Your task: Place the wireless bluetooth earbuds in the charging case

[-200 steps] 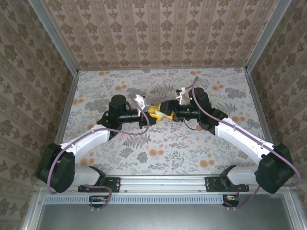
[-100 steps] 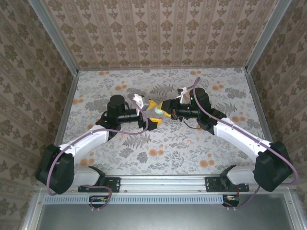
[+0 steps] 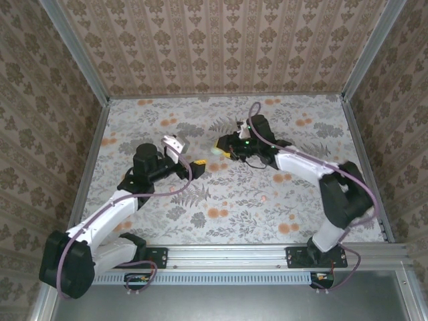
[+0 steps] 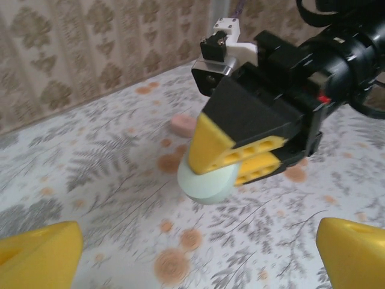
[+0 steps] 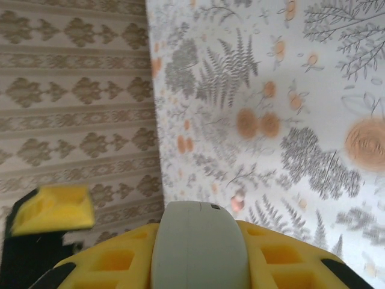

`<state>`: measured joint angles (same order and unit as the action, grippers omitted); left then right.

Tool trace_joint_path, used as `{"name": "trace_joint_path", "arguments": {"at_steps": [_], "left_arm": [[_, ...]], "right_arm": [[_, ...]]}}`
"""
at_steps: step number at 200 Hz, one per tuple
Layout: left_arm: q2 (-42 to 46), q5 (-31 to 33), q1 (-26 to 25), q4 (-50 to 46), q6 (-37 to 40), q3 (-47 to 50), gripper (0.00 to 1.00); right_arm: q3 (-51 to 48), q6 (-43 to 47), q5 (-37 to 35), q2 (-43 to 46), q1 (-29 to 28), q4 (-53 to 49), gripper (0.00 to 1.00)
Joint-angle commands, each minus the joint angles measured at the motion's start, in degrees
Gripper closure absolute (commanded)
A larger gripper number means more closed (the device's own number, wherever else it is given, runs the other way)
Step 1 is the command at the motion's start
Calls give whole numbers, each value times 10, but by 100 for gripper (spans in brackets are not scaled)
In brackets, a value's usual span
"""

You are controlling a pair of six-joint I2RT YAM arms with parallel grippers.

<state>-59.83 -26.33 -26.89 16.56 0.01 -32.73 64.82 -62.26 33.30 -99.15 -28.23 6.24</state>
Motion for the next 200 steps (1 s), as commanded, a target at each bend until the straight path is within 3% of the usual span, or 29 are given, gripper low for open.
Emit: {"name": "trace_joint_path", "arguments": {"at_steps": [1,45,81,106,131,162,200], "left_arm": [[25,91,4,-27,-27,19,0],[57,102,29,-79,-32,27,0],[70,104,36,-81,-34,36,0],[69,103,39,-73,-34,39,0],[64,98,43,-60,-36,40,0],[57,88,48,-54,-40,39,0],[63,84,48,-60,-39,37,0]], "right_arm": [[68,34,1,-96,-2,15,74],[257,44,12,-310,-24,-3,74],[339,42,4,-396,-38,-23,73],[342,65,-37,-392,-39,-73,68],[342,104,-80,-369,-38,-147,52],[338,139,-128,-333,-38,-219,40],[324,189,-195,-261,-33,-296,37]]}}
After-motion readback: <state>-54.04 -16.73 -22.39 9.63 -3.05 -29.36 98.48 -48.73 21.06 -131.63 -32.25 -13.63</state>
